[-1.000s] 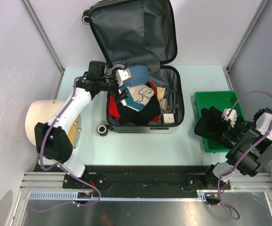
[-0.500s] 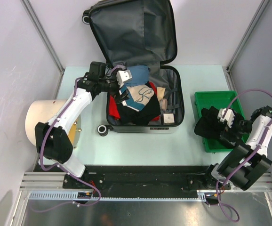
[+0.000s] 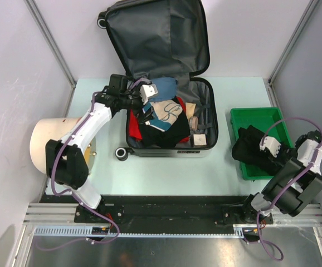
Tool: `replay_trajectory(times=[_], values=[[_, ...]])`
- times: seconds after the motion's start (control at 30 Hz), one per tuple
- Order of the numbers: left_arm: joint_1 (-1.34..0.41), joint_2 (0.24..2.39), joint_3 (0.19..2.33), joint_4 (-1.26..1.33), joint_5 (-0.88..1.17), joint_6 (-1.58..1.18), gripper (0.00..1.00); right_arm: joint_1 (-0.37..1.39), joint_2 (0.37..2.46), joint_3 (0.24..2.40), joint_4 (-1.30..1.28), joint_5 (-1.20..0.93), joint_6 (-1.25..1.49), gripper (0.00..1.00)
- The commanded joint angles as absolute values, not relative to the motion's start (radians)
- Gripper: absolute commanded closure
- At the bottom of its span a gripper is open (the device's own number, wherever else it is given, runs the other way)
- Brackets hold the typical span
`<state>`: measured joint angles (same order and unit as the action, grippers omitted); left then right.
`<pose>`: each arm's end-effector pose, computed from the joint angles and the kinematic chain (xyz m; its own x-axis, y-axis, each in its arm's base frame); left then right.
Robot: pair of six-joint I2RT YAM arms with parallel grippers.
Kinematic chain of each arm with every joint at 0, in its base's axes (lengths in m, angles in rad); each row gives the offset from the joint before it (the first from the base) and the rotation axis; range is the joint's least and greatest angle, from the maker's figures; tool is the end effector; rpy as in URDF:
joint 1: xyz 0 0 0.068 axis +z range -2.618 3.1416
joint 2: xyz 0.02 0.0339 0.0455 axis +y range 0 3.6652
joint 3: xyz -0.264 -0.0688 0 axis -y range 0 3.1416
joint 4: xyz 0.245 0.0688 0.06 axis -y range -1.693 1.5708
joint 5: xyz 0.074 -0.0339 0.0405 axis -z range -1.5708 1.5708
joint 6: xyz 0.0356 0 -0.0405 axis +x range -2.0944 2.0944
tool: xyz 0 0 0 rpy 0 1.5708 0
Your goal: Open, take out, and arrange the luggage
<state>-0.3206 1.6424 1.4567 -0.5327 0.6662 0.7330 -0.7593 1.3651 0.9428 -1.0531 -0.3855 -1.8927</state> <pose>0.3419 -0.1367 0.3234 -0.0030 0.5553 -0.8317 0.9302 0.3067 0.2014 0.1719 -0.1447 0.2197 -0.3521 -0.8778 -0.3249 -0.8785 0.4297 -0.2088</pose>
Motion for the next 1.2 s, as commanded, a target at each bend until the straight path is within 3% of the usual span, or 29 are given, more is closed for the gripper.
replay_trajectory(times=[0.0,0.03,0.27,0.4,0.43,0.47,0.53,0.57,0.83,0.97,1.07,1.1,1.17], values=[[-0.327,1.651,1.500,-0.515,0.693,0.721,0.02,-0.742,1.393,0.948,-0.741,-0.318,-1.884,0.92],[-0.328,1.646,1.497,-0.517,0.692,0.722,0.03,-0.741,1.397,0.950,-0.676,-0.316,-1.882,1.00],[-0.328,1.643,1.474,-0.515,0.678,0.733,0.03,-0.808,1.414,0.948,-0.505,-0.415,-2.090,1.00],[-0.327,1.652,1.482,-0.514,0.677,0.730,0.03,-0.848,1.378,0.954,-0.587,-0.501,-2.232,0.72],[-0.328,1.652,1.483,-0.514,0.675,0.726,0.03,-0.854,1.370,0.965,-0.665,-0.517,-2.241,0.45],[-0.328,1.654,1.486,-0.512,0.675,0.719,0.03,-0.854,1.362,0.976,-0.710,-0.526,-2.249,0.33],[-0.328,1.655,1.488,-0.512,0.675,0.709,0.03,-0.856,1.338,0.996,-0.832,-0.560,-2.278,0.18],[-0.328,1.654,1.491,-0.512,0.675,0.698,0.03,-0.856,1.330,0.997,-0.860,-0.571,-2.283,0.17],[-0.330,1.655,1.491,-0.512,0.669,0.701,0.02,-0.851,1.351,1.174,-1.265,-0.643,-2.252,0.13],[-0.331,1.663,1.500,-0.512,0.675,0.700,0.02,-0.769,1.397,1.241,-1.350,-0.655,-1.965,0.14],[-0.333,1.669,1.512,-0.512,0.675,0.698,0.03,-0.689,1.434,1.241,-1.237,-0.577,-1.778,0.27],[-0.333,1.670,1.517,-0.512,0.676,0.696,0.03,-0.674,1.460,1.241,-1.167,-0.560,-1.684,0.37],[-0.334,1.675,1.526,-0.512,0.676,0.689,0.03,-0.664,1.486,1.241,-1.100,-0.502,-1.616,0.42]])
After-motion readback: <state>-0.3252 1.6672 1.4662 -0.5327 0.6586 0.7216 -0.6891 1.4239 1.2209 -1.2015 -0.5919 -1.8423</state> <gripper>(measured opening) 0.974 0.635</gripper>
